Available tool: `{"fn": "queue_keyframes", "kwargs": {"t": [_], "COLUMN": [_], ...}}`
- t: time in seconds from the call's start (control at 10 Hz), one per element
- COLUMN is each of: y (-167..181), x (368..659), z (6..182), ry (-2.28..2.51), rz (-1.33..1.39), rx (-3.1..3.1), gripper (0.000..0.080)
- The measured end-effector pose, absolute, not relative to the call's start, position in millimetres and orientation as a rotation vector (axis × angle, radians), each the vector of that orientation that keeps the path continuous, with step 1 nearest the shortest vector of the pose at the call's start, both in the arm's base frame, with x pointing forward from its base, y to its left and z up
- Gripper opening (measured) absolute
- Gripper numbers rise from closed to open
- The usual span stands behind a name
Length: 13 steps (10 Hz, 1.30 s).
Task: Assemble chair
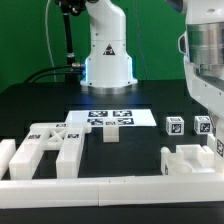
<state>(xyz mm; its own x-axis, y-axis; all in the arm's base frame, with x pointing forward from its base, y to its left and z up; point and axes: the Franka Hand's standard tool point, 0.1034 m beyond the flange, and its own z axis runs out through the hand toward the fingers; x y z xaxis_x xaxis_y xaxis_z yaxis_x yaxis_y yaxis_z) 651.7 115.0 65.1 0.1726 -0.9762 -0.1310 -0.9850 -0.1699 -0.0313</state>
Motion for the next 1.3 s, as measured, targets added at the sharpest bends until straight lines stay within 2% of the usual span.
{"fn": "queue_keyframes", "kwargs": {"t": [0.2, 0.3, 0.8, 0.9, 1.0, 1.2, 1.3], "y": [113.8, 115.8, 115.9, 117.1, 123.3, 120.2, 120.5], "x": [657.7, 655.8, 655.2, 657.5, 656.0, 656.6, 656.5], "z": [68.2, 66.8, 66.3, 67.0, 66.1, 66.2, 66.1], "ry": [1.472, 1.280, 0.863, 0.426, 0.198, 0.221, 0.257], "rz": [0.063, 0.057, 0.026, -0.035, -0.044, -0.044, -0.042], "rx": [-2.622, -2.717, -2.877, -3.012, -3.046, -3.045, -3.042], "gripper": [0.0551, 0.0629, 0.0649, 0.0649, 0.0649, 0.0649, 0.0521]}}
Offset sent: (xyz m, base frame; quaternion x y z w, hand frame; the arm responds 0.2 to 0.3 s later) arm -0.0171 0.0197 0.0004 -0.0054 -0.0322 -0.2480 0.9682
